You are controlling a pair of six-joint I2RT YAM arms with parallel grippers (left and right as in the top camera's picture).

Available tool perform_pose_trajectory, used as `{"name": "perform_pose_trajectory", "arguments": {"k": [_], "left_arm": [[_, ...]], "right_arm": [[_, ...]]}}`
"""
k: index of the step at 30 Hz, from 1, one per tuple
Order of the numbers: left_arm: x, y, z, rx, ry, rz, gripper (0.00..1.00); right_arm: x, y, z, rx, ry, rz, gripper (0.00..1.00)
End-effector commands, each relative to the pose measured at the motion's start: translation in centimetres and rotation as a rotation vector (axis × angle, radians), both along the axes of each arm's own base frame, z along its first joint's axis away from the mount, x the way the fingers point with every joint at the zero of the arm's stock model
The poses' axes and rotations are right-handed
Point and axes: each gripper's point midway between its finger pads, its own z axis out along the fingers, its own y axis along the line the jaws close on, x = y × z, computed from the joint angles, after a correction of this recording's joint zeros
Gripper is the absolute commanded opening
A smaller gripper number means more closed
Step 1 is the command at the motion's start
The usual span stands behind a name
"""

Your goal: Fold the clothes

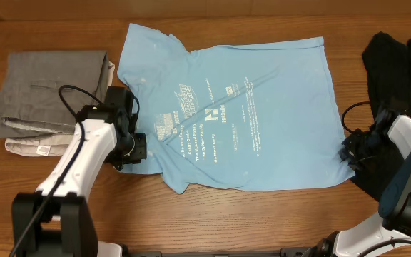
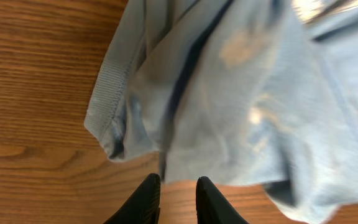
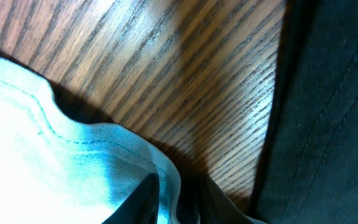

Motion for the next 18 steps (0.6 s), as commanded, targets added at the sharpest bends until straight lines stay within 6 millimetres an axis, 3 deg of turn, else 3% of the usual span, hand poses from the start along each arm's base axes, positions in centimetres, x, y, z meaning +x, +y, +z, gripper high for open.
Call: {"name": "perform_pose_trajectory", "arguments": {"k": [1, 18], "left_arm": [[-0.5, 1.0, -1.4, 0.033, 0.051, -0.018, 0.23], [-1.5, -0.4, -2.8, -0.049, 0.102, -0.012, 0.28]], "right_arm": [[-0.4, 0.9, -1.3, 0.041, 0.013, 0.000, 0.25], [-0.3, 0.9, -1.3, 0.040, 0.010, 0.000, 0.25]]}}
